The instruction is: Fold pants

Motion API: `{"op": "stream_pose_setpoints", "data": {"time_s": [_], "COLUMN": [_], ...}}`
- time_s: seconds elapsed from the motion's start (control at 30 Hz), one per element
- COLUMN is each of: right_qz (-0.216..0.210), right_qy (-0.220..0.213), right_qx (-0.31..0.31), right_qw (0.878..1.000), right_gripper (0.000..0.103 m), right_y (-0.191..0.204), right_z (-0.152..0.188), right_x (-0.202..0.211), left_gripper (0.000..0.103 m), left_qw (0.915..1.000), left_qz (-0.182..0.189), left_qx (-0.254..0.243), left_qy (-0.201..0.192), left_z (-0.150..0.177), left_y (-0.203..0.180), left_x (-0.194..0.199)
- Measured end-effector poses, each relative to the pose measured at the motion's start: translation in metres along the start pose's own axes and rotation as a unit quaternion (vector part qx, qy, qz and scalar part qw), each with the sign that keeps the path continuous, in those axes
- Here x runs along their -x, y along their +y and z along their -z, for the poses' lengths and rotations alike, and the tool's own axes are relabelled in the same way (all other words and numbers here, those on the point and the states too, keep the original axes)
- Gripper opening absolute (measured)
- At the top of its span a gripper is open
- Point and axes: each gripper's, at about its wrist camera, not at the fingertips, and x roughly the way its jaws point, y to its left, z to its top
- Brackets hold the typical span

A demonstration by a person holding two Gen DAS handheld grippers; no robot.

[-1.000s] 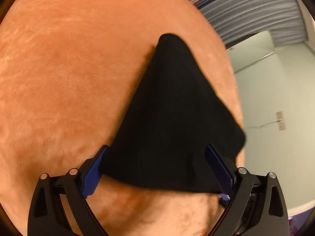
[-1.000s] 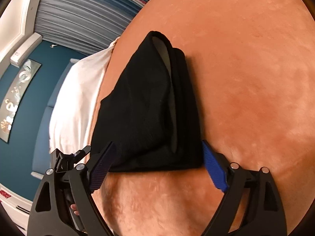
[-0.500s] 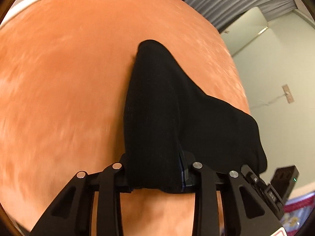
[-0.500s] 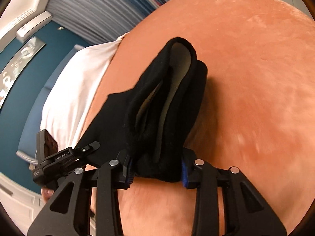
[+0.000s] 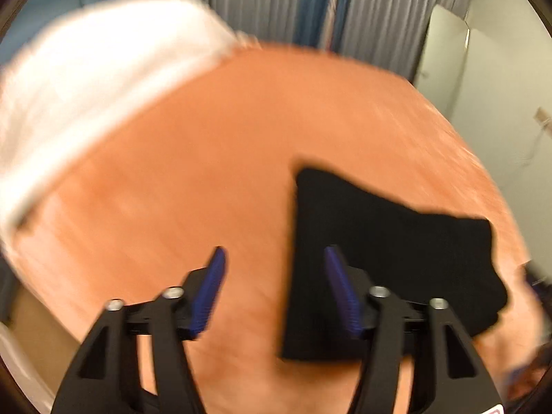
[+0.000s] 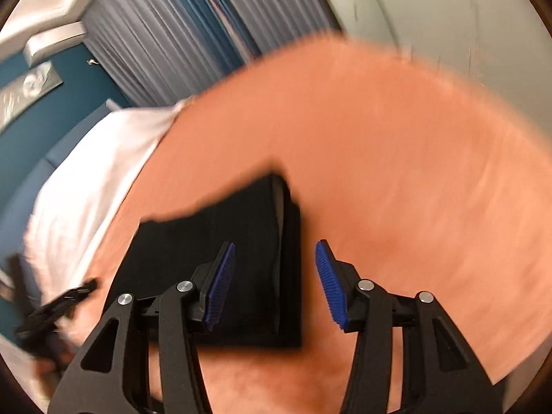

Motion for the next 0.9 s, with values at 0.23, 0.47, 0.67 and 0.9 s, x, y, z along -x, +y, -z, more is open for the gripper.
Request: {"op": "stream_pose_setpoints", "data": {"time_s": [0.23, 0.47, 0.67, 0.9], "right_qz": [-0.022, -0.028, 0.080, -0.044], "right_qy": [0.094, 0.097, 0.138, 0.098], "right_qx": [0.088, -0.037, 0.018, 0.040], "right_qw": [0.991, 0.994, 0.987, 0.993], "right_gripper": [0.009, 0.002, 0.000, 0.003], "right_y": [0.052, 0.003, -0.006, 0.056], "right_z": [-0.008, -0.026, -0.027, -0.034], "right_x": [-0.104, -0.107, -0.153, -0.102], "left_gripper": [0.069, 0.068, 0.070, 0.070], "left_qw": [0.9963, 0.9921, 0.9921, 0.9925], "left_qz": [-0.006, -0.019, -0.014, -0.020], "left_qx": [-0.081, -0.098, -0.099, -0.099], "left_qy": [0.028, 0.076, 0.076, 0.069], "left_z": [-0.008, 0.009, 0.021, 0.024], "left_y": [-0.055, -0.074, -0.071, -0.068], "left_x": [-0.036, -0.086, -0.077, -0.071]}}
